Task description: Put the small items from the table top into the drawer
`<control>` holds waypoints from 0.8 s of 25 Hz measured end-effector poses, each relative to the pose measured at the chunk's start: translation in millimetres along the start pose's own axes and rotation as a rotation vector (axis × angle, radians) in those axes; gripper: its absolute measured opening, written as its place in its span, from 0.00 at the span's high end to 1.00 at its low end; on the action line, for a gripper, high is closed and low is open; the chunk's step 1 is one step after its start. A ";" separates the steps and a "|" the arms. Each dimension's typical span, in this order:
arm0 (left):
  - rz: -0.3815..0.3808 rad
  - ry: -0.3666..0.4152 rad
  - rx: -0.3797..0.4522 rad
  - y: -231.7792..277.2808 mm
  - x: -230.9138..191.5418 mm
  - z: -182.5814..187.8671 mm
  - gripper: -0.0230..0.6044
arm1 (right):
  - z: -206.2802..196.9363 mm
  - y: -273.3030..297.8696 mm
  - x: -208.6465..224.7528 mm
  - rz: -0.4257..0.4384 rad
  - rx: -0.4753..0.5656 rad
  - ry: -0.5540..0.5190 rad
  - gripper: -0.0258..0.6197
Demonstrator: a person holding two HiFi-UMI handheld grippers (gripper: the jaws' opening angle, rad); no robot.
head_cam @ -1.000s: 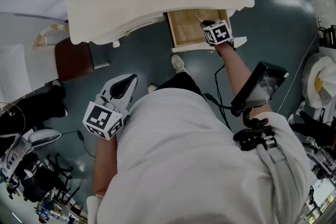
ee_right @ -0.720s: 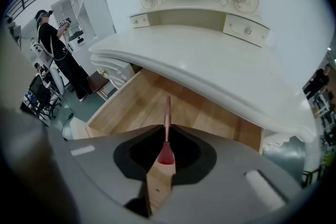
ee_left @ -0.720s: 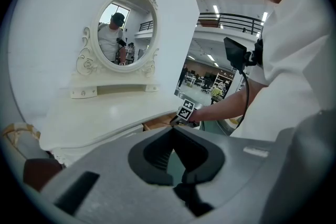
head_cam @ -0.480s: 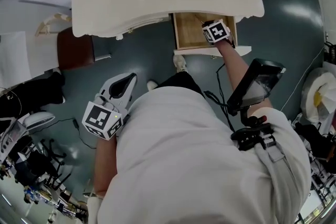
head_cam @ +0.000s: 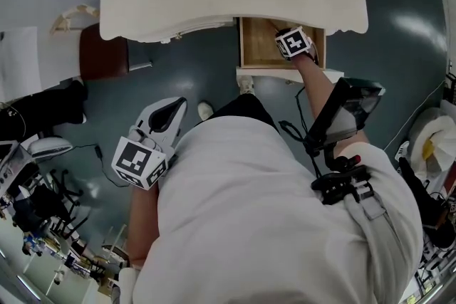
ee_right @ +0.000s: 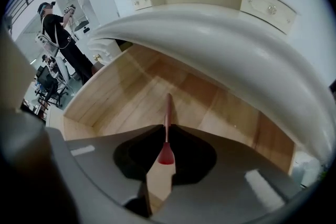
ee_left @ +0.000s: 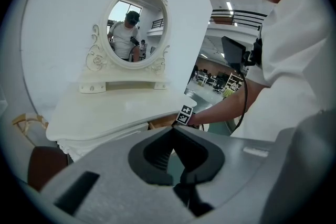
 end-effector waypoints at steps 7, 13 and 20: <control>0.030 -0.041 -0.011 4.3 -3.8 -5.1 0.96 | 3.6 17.5 -6.6 0.022 -0.008 -0.014 0.89; 0.049 -0.051 -0.008 -1.4 -2.1 -7.1 0.96 | 4.4 23.1 -13.2 0.034 -0.023 -0.028 0.89; 0.061 -0.050 0.001 -9.8 1.9 -12.7 0.96 | 2.5 23.7 -19.6 0.052 -0.035 -0.036 0.85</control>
Point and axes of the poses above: the fingertips, and each gripper's own axes: y forward along the fingers, x to its right, z out of its top, the point moved 1 cm from there along -y, backward along the fingers, and after that the axes turned 5 degrees about x, right-handed, at the moved point
